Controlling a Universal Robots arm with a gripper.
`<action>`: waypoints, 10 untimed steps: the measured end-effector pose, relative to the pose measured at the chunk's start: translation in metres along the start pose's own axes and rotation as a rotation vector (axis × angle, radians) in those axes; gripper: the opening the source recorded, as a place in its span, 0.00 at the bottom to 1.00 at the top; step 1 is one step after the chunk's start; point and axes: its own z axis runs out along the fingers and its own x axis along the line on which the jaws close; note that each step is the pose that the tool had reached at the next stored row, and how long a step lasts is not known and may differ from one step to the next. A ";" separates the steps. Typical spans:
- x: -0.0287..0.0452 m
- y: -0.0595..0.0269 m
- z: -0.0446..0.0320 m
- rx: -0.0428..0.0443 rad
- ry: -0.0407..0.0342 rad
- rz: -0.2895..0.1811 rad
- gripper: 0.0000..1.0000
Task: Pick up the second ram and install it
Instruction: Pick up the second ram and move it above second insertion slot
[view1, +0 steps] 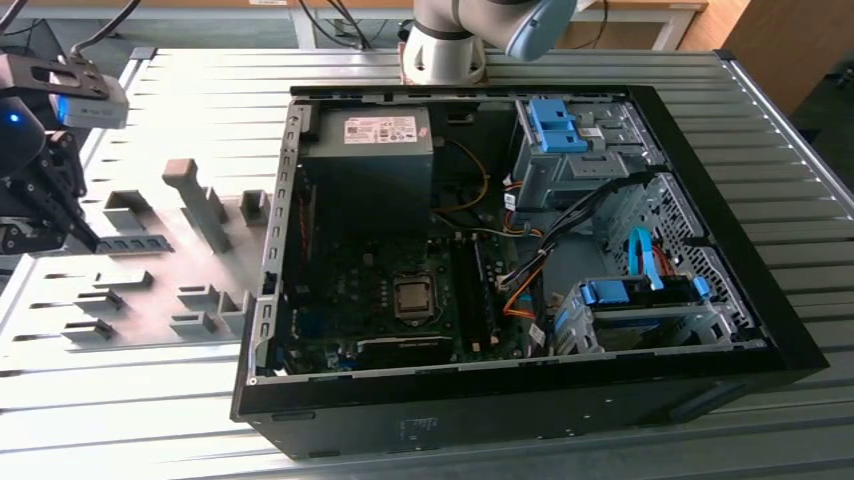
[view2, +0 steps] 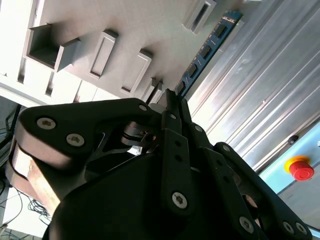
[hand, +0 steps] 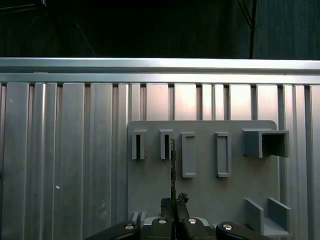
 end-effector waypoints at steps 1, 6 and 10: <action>0.0000 0.0000 -0.0005 -0.0001 0.0000 0.000 0.14; -0.0001 0.0001 -0.0024 0.0003 -0.0002 0.000 0.14; -0.0001 0.0001 -0.0039 0.0001 -0.0001 0.000 0.14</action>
